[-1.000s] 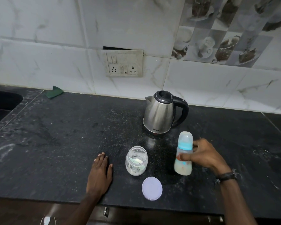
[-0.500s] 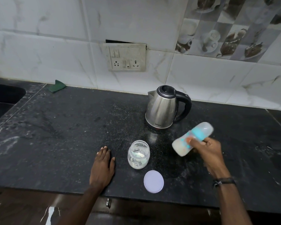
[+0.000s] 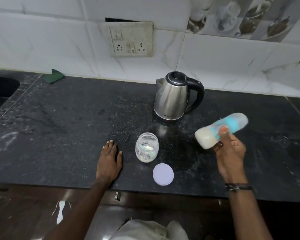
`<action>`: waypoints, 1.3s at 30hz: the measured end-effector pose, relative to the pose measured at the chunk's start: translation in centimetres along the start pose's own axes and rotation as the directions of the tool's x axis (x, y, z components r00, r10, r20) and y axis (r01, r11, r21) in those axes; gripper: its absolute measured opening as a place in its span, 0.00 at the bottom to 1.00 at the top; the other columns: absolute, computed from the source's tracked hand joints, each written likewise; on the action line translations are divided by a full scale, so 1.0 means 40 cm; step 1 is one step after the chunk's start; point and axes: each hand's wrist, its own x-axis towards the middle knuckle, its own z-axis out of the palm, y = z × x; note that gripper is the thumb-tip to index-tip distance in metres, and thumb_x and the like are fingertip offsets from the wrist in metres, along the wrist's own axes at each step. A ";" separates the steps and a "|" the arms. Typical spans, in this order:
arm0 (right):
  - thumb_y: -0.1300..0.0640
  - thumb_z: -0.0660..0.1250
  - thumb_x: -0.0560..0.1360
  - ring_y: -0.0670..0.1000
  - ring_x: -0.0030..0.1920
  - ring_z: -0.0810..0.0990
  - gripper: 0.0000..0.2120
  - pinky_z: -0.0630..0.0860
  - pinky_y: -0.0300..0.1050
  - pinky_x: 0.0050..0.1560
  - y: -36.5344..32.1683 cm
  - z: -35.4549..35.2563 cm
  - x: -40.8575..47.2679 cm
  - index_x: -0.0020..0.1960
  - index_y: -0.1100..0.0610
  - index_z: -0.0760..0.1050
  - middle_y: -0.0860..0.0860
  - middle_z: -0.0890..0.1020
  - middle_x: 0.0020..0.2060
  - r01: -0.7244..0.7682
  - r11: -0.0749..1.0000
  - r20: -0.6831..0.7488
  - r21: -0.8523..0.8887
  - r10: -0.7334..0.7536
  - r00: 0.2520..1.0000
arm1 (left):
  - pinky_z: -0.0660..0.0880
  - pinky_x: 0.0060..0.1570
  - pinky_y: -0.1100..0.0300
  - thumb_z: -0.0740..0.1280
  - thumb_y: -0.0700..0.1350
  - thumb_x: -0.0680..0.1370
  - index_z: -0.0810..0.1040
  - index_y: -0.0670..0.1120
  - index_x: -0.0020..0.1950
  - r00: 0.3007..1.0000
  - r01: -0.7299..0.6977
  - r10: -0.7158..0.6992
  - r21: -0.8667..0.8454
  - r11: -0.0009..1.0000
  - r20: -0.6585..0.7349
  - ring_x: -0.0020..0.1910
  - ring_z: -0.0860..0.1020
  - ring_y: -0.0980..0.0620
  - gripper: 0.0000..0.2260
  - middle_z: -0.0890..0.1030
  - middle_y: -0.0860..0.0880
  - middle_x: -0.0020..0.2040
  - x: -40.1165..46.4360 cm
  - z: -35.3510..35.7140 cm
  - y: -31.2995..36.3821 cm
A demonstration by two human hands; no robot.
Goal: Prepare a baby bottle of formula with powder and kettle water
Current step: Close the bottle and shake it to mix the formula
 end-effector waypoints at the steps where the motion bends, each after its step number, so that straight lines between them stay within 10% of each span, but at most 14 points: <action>1: 0.40 0.79 0.61 0.45 0.44 0.86 0.29 0.82 0.38 0.42 -0.002 -0.001 0.002 0.54 0.57 0.80 0.46 0.88 0.43 -0.005 1.000 -0.038 0.019 0.006 0.999 | 0.63 0.76 0.44 0.59 0.48 0.81 0.76 0.34 0.68 1.000 0.004 -0.004 0.002 1.000 0.005 0.75 0.68 0.38 0.22 0.72 0.35 0.73 -0.001 0.002 0.000; 12: 0.36 0.83 0.51 0.46 0.45 0.87 0.38 0.82 0.39 0.43 0.008 -0.016 -0.020 0.53 0.57 0.81 0.49 0.88 0.44 -0.055 0.980 0.144 -0.190 0.084 0.986 | 0.63 0.76 0.45 0.59 0.48 0.82 0.76 0.35 0.68 1.000 -0.004 0.004 -0.005 1.000 -0.004 0.75 0.67 0.38 0.21 0.72 0.36 0.73 0.000 0.006 -0.010; 16: 0.31 0.81 0.50 0.45 0.42 0.86 0.40 0.82 0.39 0.40 0.008 -0.015 -0.015 0.52 0.57 0.81 0.48 0.88 0.42 -0.050 0.995 -0.037 -0.084 0.047 0.998 | 0.63 0.76 0.45 0.59 0.49 0.82 0.76 0.35 0.68 1.000 0.012 -0.012 -0.002 1.000 -0.003 0.75 0.68 0.38 0.22 0.72 0.36 0.73 -0.004 0.008 -0.006; 25: 0.52 0.75 0.63 0.44 0.41 0.86 0.18 0.82 0.37 0.40 0.019 -0.015 -0.025 0.51 0.57 0.81 0.47 0.88 0.42 -0.098 0.974 0.124 -0.205 0.125 0.984 | 0.62 0.77 0.45 0.57 0.51 0.82 0.75 0.36 0.69 1.000 0.020 -0.020 0.000 1.000 0.006 0.76 0.66 0.40 0.23 0.71 0.37 0.75 -0.003 0.013 -0.014; 30: 0.55 0.74 0.70 0.43 0.37 0.85 0.08 0.80 0.35 0.35 0.044 -0.014 -0.011 0.48 0.55 0.81 0.48 0.87 0.38 -0.127 0.980 -0.026 -0.151 0.125 0.992 | 0.63 0.76 0.45 0.59 0.49 0.83 0.75 0.36 0.69 1.000 0.017 -0.017 0.006 1.000 0.006 0.76 0.67 0.40 0.22 0.71 0.37 0.75 -0.003 0.016 -0.011; 39: 0.56 0.75 0.69 0.45 0.37 0.85 0.15 0.79 0.36 0.33 0.088 -0.007 -0.014 0.54 0.61 0.82 0.49 0.88 0.38 -0.165 0.958 0.019 -0.233 0.174 0.985 | 0.63 0.76 0.45 0.61 0.48 0.83 0.76 0.36 0.69 1.000 0.007 -0.007 0.002 1.000 -0.005 0.76 0.67 0.40 0.20 0.71 0.37 0.75 -0.003 0.013 -0.013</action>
